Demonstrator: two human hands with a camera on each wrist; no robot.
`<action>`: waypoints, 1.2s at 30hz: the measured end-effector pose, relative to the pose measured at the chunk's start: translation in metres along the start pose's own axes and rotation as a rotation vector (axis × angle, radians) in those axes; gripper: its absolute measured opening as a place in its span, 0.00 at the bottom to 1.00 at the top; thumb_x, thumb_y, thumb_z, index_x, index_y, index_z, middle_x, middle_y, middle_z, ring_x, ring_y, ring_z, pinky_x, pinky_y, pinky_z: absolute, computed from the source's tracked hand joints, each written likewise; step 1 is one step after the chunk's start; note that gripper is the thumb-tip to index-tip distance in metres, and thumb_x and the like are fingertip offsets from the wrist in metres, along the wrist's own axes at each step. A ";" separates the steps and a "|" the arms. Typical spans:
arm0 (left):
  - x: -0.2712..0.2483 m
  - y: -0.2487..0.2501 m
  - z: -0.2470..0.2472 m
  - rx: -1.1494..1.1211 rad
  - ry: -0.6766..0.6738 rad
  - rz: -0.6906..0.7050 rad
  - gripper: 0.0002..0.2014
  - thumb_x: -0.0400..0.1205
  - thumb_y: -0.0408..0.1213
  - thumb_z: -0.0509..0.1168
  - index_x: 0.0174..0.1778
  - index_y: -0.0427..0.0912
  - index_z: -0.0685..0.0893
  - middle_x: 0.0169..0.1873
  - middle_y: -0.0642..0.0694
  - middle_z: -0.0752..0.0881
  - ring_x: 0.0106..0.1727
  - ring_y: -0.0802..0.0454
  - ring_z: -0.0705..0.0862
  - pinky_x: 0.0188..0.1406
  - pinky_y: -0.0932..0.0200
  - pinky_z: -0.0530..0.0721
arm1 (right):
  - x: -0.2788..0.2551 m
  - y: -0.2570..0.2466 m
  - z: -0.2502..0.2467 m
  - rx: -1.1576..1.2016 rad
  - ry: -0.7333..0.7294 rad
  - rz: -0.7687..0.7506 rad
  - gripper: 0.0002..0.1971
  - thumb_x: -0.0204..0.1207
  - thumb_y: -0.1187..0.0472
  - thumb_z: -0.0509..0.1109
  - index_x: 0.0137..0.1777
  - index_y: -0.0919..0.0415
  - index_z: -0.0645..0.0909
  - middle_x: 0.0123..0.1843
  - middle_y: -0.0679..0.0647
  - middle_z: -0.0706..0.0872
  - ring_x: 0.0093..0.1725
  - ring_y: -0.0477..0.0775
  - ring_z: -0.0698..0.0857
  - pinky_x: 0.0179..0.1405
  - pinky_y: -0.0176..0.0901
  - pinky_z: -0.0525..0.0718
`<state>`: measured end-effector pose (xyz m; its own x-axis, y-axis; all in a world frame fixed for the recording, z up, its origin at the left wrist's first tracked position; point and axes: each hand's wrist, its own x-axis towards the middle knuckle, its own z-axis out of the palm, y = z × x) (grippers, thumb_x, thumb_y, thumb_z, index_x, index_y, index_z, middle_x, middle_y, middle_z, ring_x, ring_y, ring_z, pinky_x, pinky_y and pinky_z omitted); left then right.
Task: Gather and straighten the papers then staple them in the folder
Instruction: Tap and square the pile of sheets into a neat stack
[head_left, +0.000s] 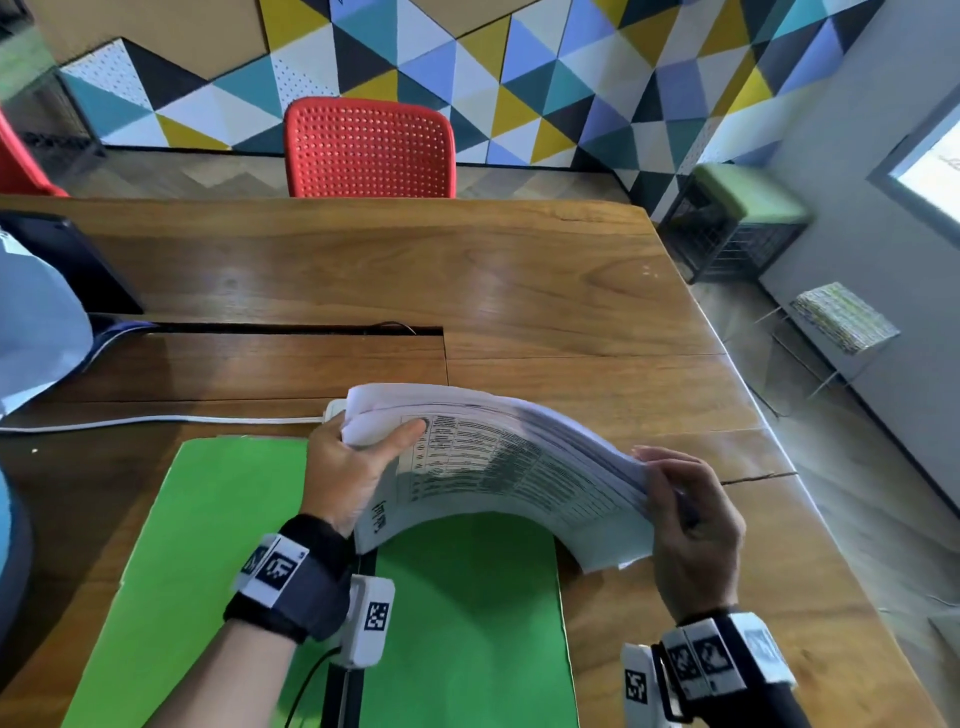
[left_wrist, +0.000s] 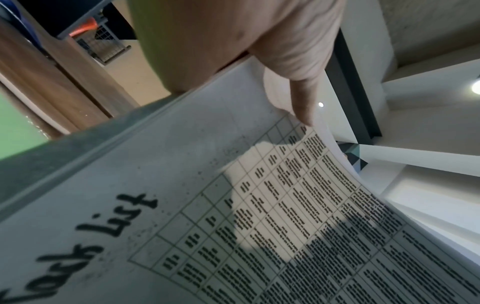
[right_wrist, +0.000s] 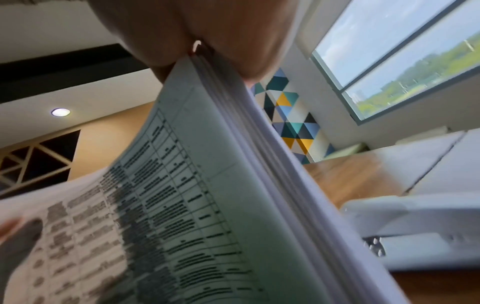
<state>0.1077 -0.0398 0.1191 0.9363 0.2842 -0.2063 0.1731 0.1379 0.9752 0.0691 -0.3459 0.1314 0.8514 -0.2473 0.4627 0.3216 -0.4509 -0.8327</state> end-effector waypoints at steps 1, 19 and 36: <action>0.000 0.004 0.005 -0.018 0.015 0.014 0.46 0.56 0.60 0.83 0.65 0.35 0.81 0.61 0.45 0.87 0.64 0.47 0.84 0.71 0.40 0.75 | 0.001 0.002 -0.002 -0.035 -0.010 -0.011 0.03 0.82 0.67 0.68 0.49 0.66 0.83 0.54 0.57 0.90 0.50 0.52 0.91 0.45 0.56 0.91; 0.041 0.002 0.018 -0.079 0.160 -0.036 0.22 0.73 0.55 0.72 0.33 0.45 0.68 0.40 0.51 0.83 0.42 0.55 0.80 0.43 0.60 0.71 | -0.060 0.031 -0.001 -0.191 -0.616 0.028 0.76 0.43 0.30 0.86 0.86 0.50 0.42 0.85 0.53 0.64 0.84 0.51 0.66 0.82 0.39 0.66; 0.034 -0.006 0.023 0.041 0.173 0.023 0.21 0.67 0.49 0.81 0.42 0.33 0.90 0.36 0.42 0.92 0.32 0.51 0.88 0.33 0.59 0.85 | -0.088 0.078 0.034 -0.525 -0.669 -0.151 0.60 0.59 0.71 0.81 0.86 0.56 0.47 0.86 0.59 0.58 0.85 0.61 0.62 0.73 0.77 0.72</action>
<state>0.1460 -0.0529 0.1077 0.8742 0.4464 -0.1911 0.1678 0.0915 0.9816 0.0336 -0.3306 0.0154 0.9332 0.3297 0.1431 0.3580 -0.8172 -0.4517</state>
